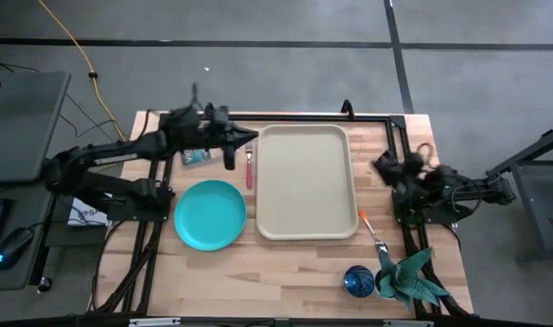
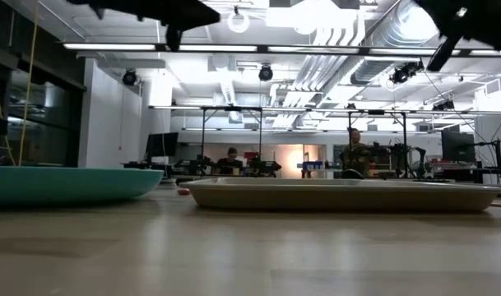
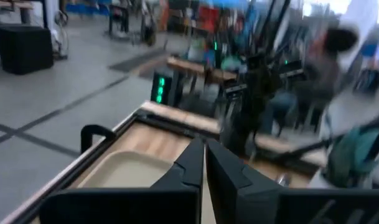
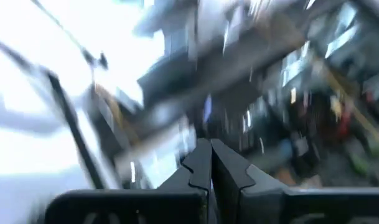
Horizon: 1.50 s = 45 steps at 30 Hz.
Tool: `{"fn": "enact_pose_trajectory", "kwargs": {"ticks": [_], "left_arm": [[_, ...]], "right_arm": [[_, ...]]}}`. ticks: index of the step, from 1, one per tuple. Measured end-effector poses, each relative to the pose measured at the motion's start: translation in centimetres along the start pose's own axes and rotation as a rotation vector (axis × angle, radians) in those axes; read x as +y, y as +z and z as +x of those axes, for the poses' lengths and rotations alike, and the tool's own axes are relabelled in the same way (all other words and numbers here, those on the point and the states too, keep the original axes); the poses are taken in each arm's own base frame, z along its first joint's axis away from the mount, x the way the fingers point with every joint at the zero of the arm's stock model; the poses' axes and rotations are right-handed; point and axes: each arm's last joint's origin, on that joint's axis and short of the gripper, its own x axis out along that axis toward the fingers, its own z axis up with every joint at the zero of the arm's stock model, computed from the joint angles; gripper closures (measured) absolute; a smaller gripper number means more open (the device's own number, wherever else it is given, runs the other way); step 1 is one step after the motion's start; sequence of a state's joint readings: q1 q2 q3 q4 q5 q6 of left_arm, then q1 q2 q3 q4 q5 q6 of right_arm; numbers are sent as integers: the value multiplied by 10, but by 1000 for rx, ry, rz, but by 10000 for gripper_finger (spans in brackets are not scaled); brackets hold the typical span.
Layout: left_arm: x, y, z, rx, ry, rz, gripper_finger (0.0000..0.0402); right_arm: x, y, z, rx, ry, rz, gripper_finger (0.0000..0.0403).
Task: Pick and place plate/cup/fork/spoon on tray
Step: Adjust the gray tray on the table
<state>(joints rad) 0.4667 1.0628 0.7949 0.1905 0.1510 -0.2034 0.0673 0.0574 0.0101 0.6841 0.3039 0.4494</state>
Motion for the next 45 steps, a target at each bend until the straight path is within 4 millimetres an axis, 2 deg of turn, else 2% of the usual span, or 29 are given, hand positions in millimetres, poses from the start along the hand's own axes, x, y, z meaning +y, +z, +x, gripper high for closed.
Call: {"fn": "enact_pose_trajectory", "kwargs": {"ticks": [2,3,6,8,11,13,16,21,26,29,33,36,40,45], "left_arm": [[-3,-8,-10,-41,4,-32,401],[-5,-11,-14,-53,16,-42,401],[-9,-13,-22,-67,62,-40,402],[-10,-13,-22,-68,80,-23,402],[-7,-13,-16,-19,111,-53,402],[-4,-14,-8,74,135,-69,401],[1,-16,9,235,125,-28,401],[8,-21,43,446,115,79,401],[17,-31,85,608,68,224,401],[23,-44,115,693,29,317,401],[34,-63,155,777,4,425,401],[40,-77,178,818,-3,517,401],[49,-95,201,873,36,635,401],[58,-118,211,942,72,670,401]], "right_arm": [[3,11,3,-122,-32,57,402],[7,15,8,-127,-38,63,402],[20,18,37,25,-55,61,402],[23,10,63,206,-161,38,402],[17,-12,97,552,-416,4,403],[6,-32,107,836,-572,-3,403],[-8,-63,109,1205,-682,45,403],[-19,-114,97,1461,-704,207,403],[-12,-144,88,1504,-791,298,403],[-6,-155,88,1450,-847,346,403],[-4,-171,78,1388,-1015,395,403],[0,-183,78,1332,-1040,453,403],[1,-194,76,1275,-1080,488,403],[-2,-203,72,1254,-1137,515,403]]}}
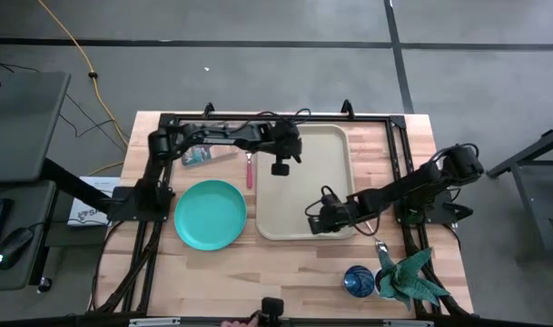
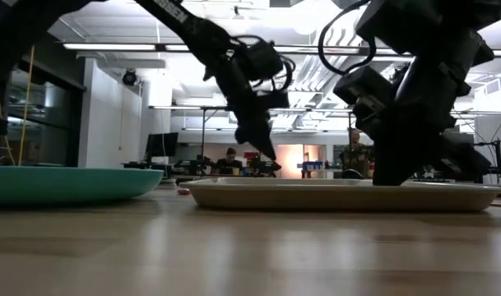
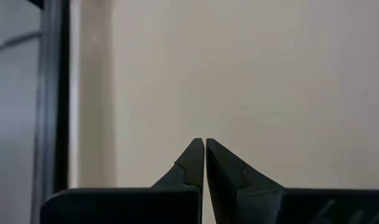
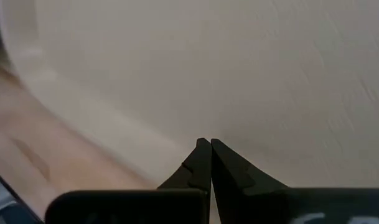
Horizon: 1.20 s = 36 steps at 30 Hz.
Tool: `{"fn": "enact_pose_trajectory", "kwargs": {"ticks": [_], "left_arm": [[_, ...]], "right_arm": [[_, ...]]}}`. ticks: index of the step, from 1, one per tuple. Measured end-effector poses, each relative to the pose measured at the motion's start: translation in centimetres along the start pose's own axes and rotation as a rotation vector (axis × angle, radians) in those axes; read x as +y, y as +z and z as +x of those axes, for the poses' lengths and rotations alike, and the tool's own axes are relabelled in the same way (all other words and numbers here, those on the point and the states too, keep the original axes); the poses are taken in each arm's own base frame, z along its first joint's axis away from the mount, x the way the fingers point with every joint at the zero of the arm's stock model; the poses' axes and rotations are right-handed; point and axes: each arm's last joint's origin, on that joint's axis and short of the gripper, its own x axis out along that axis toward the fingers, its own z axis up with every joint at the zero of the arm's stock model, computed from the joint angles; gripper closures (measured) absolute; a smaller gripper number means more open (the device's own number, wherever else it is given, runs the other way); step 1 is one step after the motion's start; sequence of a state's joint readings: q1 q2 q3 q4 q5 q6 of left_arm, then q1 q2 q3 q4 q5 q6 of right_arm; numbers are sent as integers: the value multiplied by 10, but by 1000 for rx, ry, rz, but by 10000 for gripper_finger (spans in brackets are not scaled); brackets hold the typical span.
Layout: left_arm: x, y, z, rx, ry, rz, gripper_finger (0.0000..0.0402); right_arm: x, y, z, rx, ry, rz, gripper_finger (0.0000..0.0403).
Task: Pick and place plate/cup/fork/spoon on tray
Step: Adjust the gray tray on the table
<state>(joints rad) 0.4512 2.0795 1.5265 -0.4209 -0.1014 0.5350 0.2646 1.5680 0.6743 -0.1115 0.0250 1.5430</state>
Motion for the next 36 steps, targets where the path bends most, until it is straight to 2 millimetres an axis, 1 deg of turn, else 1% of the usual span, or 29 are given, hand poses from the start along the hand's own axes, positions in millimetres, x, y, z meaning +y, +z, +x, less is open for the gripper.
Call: {"fn": "enact_pose_trajectory", "kwargs": {"ticks": [5,10,13,16,19,21,26,29,32,36], "left_arm": [[-6,-7,13,57,-26,9,401],[-10,-12,13,121,-42,16,401],[-12,-19,12,193,-62,18,401],[-14,-27,10,270,-100,0,401],[-18,-35,12,319,-122,-23,401],[-20,-39,11,350,-136,-41,401],[-25,-41,9,385,-179,-98,401],[-29,-41,7,397,-213,-158,401],[-37,-42,4,431,-277,-194,401],[-49,-36,2,429,-319,-246,401]], "right_arm": [[-2,0,8,2,-11,28,403],[-4,1,11,-1,-38,4,403],[-8,6,7,1,-88,-40,403],[-14,12,1,7,-152,-84,403],[-23,20,-7,14,-241,-125,403],[-27,27,-12,27,-269,-152,403],[-37,46,-21,17,-352,-214,403],[-42,55,-23,48,-382,-249,403],[-48,63,-26,56,-418,-289,403],[-56,74,-30,78,-470,-324,403]]}}
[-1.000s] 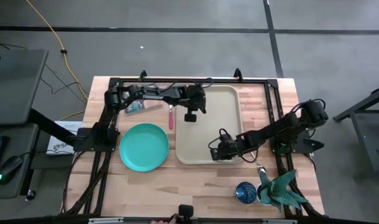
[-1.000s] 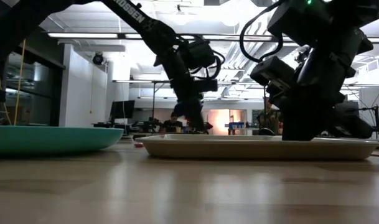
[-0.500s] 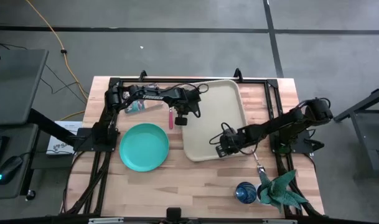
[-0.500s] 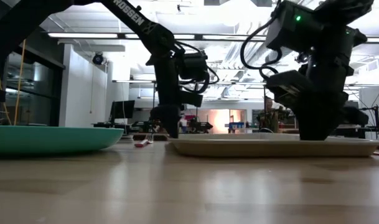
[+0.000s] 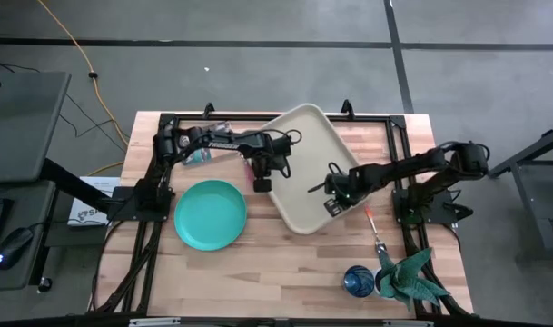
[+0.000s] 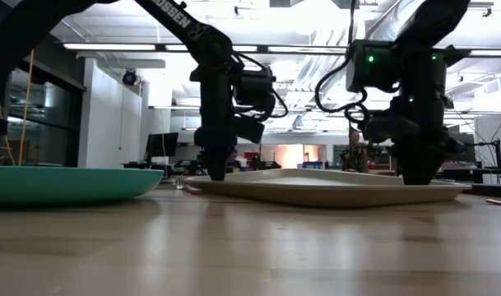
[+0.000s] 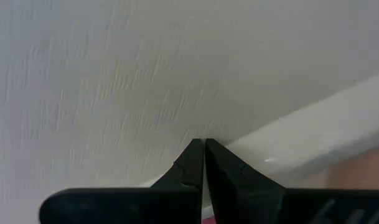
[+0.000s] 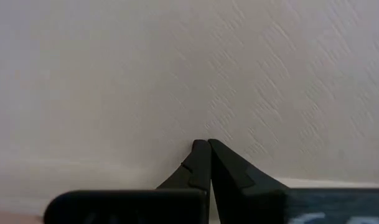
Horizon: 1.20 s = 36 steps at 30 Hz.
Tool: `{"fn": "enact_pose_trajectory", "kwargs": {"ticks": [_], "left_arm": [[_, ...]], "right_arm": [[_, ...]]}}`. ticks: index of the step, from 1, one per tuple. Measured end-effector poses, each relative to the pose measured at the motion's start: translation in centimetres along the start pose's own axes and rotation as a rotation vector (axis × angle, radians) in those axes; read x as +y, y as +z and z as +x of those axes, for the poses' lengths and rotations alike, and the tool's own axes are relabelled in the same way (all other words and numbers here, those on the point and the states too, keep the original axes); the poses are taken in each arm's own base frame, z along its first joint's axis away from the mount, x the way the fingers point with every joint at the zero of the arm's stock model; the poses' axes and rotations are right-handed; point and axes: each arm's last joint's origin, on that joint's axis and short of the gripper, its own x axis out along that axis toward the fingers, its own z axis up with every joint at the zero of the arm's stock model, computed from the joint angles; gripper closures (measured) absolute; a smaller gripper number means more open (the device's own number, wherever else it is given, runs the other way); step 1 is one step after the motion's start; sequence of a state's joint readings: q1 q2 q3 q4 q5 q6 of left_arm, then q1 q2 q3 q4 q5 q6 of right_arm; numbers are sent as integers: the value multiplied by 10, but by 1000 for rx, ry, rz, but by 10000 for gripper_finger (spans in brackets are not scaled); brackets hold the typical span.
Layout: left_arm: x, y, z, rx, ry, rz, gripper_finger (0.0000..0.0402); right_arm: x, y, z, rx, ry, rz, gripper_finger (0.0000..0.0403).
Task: Pick and place plate/cup/fork/spoon on tray
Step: Adjust the gray tray on the table, then put the blue plate on the gray tray
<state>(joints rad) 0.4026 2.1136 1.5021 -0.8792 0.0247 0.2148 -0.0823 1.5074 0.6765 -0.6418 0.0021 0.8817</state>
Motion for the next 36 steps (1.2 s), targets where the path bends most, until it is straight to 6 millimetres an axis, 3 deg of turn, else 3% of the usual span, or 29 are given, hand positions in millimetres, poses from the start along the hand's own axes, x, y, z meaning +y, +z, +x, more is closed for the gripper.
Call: {"fn": "enact_pose_trajectory", "kwargs": {"ticks": [14,20,26,31,36], "left_arm": [[-75,13,1,-49,-199,2,401],[-106,29,0,-211,-201,88,401],[-120,53,-9,-475,-212,143,401],[-115,69,-34,-588,-201,151,401],[-88,63,-96,-619,-140,207,401]], "right_arm": [[-42,38,0,-122,-171,-23,403],[-50,56,-1,-242,-171,19,403],[-58,73,-2,-343,-156,6,403],[-72,82,-19,-378,-145,13,403],[-85,80,-64,-515,-99,28,403]]}}
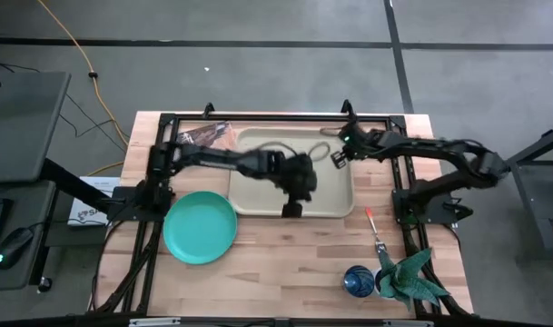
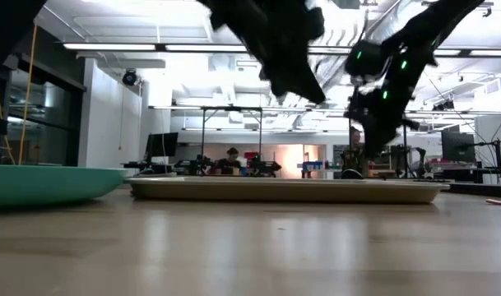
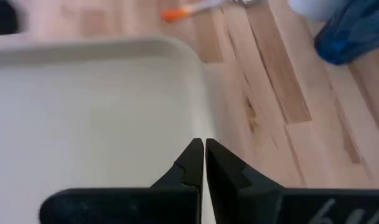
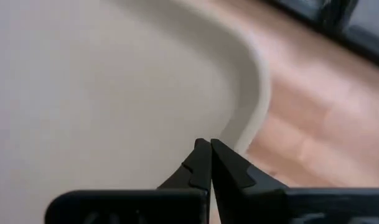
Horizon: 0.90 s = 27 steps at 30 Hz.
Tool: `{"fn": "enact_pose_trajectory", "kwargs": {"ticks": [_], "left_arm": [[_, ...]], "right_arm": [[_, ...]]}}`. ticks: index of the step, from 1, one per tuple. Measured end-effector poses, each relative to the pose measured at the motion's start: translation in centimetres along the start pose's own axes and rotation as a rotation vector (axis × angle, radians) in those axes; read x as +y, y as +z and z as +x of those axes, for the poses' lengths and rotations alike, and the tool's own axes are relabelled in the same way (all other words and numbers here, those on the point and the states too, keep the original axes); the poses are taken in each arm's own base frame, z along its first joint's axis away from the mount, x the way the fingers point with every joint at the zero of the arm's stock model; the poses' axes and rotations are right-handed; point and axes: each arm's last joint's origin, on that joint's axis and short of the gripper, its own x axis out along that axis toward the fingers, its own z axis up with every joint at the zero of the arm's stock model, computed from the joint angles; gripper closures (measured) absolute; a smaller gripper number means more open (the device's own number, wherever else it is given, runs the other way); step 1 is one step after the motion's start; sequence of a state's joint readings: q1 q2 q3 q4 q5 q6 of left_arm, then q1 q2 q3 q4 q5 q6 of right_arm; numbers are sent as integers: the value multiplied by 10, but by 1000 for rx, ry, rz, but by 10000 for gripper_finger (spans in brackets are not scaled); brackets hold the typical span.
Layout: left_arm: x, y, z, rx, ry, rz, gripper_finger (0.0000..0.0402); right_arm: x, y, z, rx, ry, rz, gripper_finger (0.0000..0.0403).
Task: Pick and place plate/cup/fork/spoon on tray
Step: Put the blue plate on the gray tray
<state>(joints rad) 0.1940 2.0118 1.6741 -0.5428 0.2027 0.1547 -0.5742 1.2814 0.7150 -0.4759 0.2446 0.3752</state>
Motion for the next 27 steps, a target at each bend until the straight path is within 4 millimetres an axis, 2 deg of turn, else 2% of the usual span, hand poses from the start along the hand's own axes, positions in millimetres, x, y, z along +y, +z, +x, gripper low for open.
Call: {"fn": "enact_pose_trajectory", "kwargs": {"ticks": [4,7,10,13,16,20,23,27], "left_arm": [[23,7,-66,-93,73,-42,401],[36,-2,-112,-210,144,-120,401],[37,-22,-149,-341,194,-192,401],[24,-48,-175,-430,212,-276,401],[-2,-68,-192,-445,187,-269,401],[-30,-92,-201,-272,153,-270,388],[-38,-113,-200,-54,182,-232,357],[-39,-133,-192,216,166,-102,295]], "right_arm": [[-9,4,-33,-64,180,32,403],[-10,-2,-49,-53,277,20,403],[-9,-7,-57,-44,311,7,403],[-6,-8,-61,-43,334,16,403],[-2,-9,-61,-42,348,17,403],[3,-8,-59,-50,363,11,403],[4,-7,-57,-43,361,35,403],[4,-7,-57,-47,364,42,403]]}}
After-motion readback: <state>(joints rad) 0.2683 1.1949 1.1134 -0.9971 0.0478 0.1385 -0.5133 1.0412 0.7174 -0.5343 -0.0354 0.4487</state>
